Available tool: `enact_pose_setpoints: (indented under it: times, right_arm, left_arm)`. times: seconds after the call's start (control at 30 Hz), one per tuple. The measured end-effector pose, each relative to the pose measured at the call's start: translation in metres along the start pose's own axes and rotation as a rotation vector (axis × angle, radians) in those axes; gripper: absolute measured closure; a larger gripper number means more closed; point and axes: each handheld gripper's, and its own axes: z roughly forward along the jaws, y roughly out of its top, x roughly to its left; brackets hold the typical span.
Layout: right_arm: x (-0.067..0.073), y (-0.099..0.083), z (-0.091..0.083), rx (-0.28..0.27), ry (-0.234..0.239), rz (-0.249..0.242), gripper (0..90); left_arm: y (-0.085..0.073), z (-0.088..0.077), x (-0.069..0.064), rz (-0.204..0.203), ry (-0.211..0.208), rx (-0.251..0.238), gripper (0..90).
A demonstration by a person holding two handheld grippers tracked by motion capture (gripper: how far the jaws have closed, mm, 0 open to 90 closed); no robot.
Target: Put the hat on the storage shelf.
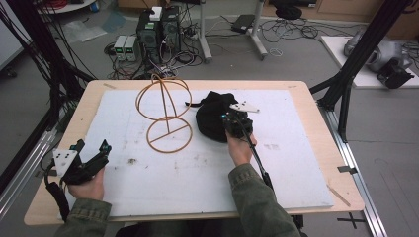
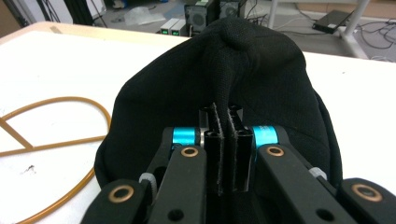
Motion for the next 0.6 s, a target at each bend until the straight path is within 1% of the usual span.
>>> enact_pose_setpoints:
  times: [0.27,0.43,0.6]
  right_arm:
    - [-0.002,0.005,-0.011,-0.053,-0.007,0.008,87.5]
    - [-0.004,0.011,-0.022,-0.111,-0.011,0.017,87.5]
    - [-0.009,0.015,-0.032,-0.156,-0.001,0.038,87.5]
  left_arm:
    - [0.0,0.0,0.0,0.0,-0.001,0.004,22.6]
    - [0.0,0.0,-0.001,-0.002,-0.004,0.003,22.6]
    - [0.0,0.0,-0.001,-0.002,-0.004,-0.001,22.6]
